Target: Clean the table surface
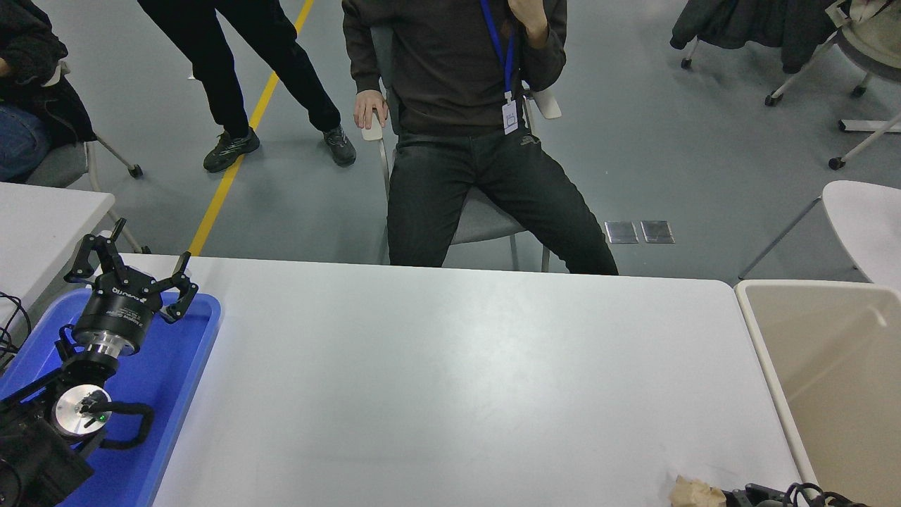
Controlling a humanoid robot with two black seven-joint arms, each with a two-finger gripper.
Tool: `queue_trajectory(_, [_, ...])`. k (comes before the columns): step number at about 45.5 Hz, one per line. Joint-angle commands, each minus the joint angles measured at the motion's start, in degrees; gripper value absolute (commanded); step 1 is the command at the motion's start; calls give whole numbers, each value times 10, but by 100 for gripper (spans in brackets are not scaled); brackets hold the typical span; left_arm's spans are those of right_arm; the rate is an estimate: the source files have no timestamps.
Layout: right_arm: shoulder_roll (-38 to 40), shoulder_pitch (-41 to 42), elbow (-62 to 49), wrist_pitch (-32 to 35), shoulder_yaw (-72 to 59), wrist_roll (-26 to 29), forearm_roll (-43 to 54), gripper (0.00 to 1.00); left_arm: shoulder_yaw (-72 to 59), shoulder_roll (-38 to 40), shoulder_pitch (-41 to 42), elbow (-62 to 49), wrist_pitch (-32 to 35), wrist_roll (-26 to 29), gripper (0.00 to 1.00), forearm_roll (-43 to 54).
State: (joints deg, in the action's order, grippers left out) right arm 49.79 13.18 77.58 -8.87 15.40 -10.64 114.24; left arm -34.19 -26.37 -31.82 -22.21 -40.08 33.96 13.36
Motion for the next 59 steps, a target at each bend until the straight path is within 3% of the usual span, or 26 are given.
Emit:
queue_trajectory(1, [-3,10,-19,-34,-27,-4,4,98,0,0,0,0,0,1,100,0])
queue_trajectory(17, [-18,18,-45,-49,-31,-11,5,76,0,0,0,0,0,0,100,0])
queue_trajectory(20, [-22,20,-49,-48,-40,-10,4,54,0,0,0,0,0,0,100,0])
queue_trajectory(24, [-21,29,-52,-49,-57,-10,4,10,0,0,0,0,0,1,100,0])
queue_trajectory(25, [-21,31,-52,-49,-62,-10,3,2,0,0,0,0,0,1,100,0])
queue_trajectory(26, [-21,33,-52,-49,-66,-10,2,0,0,0,0,0,0,0,100,0])
queue_trajectory(37, [-20,54,-51,-46,-83,-9,-24,0,0,0,0,0,0,0,100,0])
queue_trajectory(49, [-13,95,-37,-14,-108,-14,-180,0,0,0,0,0,0,0,100,0])
queue_trajectory(59, [12,134,-7,-11,-123,-35,-206,0,0,0,0,0,0,0,100,0])
